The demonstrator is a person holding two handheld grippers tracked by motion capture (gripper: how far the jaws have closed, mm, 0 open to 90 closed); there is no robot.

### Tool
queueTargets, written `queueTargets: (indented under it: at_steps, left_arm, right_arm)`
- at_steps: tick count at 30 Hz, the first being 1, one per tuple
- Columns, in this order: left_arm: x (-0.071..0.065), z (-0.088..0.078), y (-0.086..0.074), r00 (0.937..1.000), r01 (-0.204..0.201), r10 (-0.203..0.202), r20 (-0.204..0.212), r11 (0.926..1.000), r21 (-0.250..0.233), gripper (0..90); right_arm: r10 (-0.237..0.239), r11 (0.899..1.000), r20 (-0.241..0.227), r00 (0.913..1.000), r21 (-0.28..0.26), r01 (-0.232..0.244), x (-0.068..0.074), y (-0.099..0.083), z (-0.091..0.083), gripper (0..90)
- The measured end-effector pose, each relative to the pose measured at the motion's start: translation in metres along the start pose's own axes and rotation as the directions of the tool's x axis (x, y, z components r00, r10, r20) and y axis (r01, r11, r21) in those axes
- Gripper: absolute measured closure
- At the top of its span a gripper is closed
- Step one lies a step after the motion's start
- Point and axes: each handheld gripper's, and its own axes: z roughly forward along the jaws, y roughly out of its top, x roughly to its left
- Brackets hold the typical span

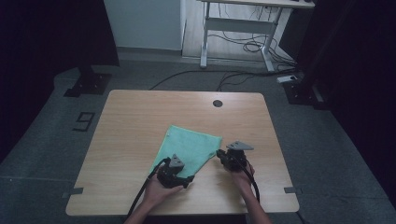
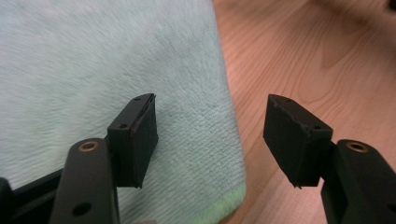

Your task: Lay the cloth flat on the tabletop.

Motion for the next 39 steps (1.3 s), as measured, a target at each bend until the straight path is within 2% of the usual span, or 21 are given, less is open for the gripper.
queueTargets:
  at_steps: [2, 5, 6, 8, 11, 14, 15, 17, 20, 23, 25, 26, 28, 32, 36, 39]
  left_arm:
    - [-0.005, 0.007, -0.002, 0.9987, -0.029, 0.030, -0.041, 0.9994, 0.018, 36.6]
    - [-0.007, 0.007, -0.002, 0.9953, -0.036, 0.038, -0.089, 0.9991, 0.024, 45.8]
    - [-0.008, 0.007, -0.002, 0.9923, -0.053, 0.056, -0.111, 0.9983, 0.024, 49.9]
    - [-0.007, 0.007, -0.003, 0.9886, -0.078, 0.081, -0.127, 0.9966, 0.028, 57.5]
    - [-0.002, 0.005, -0.004, 0.9885, -0.065, 0.066, -0.136, 0.9978, 0.017, 72.0]
    - [0.004, 0.002, -0.005, 0.9956, -0.020, 0.020, -0.091, 0.9998, 0.003, 80.3]
    - [0.006, 0.001, -0.005, 0.9983, 0.002, -0.002, -0.059, 1.0000, 0.001, 81.3]
    - [0.008, 0.000, -0.005, 0.9994, 0.035, -0.035, 0.003, 0.9993, -0.014, 82.2]
    - [0.010, -0.009, 0.000, 0.9945, 0.083, -0.079, 0.069, 0.9947, -0.061, 82.4]
    - [0.023, -0.021, 0.003, 0.9837, 0.149, -0.137, 0.117, 0.9832, -0.105, 82.1]
    - [0.035, -0.027, 0.002, 0.9783, 0.185, -0.171, 0.117, 0.9751, -0.123, 81.5]
    - [0.042, -0.030, 0.000, 0.9705, 0.217, -0.200, 0.134, 0.9676, -0.128, 81.3]
    - [0.052, -0.032, -0.002, 0.9607, 0.255, -0.235, 0.148, 0.9580, -0.132, 81.0]
    - [0.067, -0.033, -0.008, 0.9508, 0.292, -0.272, 0.147, 0.9463, -0.138, 80.9]
    - [0.073, -0.031, -0.010, 0.9489, 0.304, -0.287, 0.130, 0.9430, -0.135, 80.8]
    - [0.077, -0.029, -0.011, 0.9491, 0.306, -0.293, 0.116, 0.9437, -0.125, 80.7]
  right_arm:
    - [0.012, 1.000, -0.020, 0.9997, -0.017, -0.013, 0.000, -0.002, -0.006, 81.4]
    - [0.012, 0.999, -0.033, 0.9994, -0.029, -0.013, 0.001, -0.006, -0.014, 80.3]
    - [0.012, 0.999, -0.038, 0.9992, -0.031, -0.013, 0.001, -0.007, -0.016, 80.0]
    - [0.005, 0.999, -0.040, 0.9992, -0.034, -0.007, 0.003, -0.010, -0.019, 79.3]
    - [-0.001, 0.999, -0.047, 0.9989, -0.038, -0.001, 0.005, -0.016, -0.023, 78.9]
    - [-0.010, 0.999, -0.064, 0.9979, -0.042, 0.008, 0.010, -0.021, -0.026, 78.3]
    - [-0.016, 0.999, -0.069, 0.9975, -0.042, 0.013, 0.012, -0.023, -0.027, 78.0]
    - [-0.029, 0.999, -0.077, 0.9966, -0.041, 0.025, 0.016, -0.026, -0.029, 77.7]
    - [-0.062, 0.998, -0.084, 0.9946, -0.028, 0.060, 0.019, -0.029, -0.030, 76.7]
    - [-0.075, 0.997, -0.076, 0.9943, -0.028, 0.073, 0.020, -0.031, -0.033, 76.6]
    - [-0.077, 0.997, -0.075, 0.9942, -0.026, 0.075, 0.019, -0.031, -0.034, 76.3]
    - [-0.080, 0.997, -0.071, 0.9943, -0.026, 0.078, 0.019, -0.032, -0.035, 76.2]
    - [-0.077, 0.997, -0.072, 0.9945, -0.024, 0.075, 0.018, -0.032, -0.035, 76.0]
    - [-0.080, 0.997, -0.073, 0.9941, -0.017, 0.079, 0.019, -0.033, -0.032, 75.0]
    - [-0.090, 0.996, -0.088, 0.9921, -0.007, 0.090, 0.024, -0.032, -0.028, 73.7]
    - [-0.108, 0.994, -0.112, 0.9878, -0.002, 0.109, 0.032, -0.030, -0.021, 72.4]
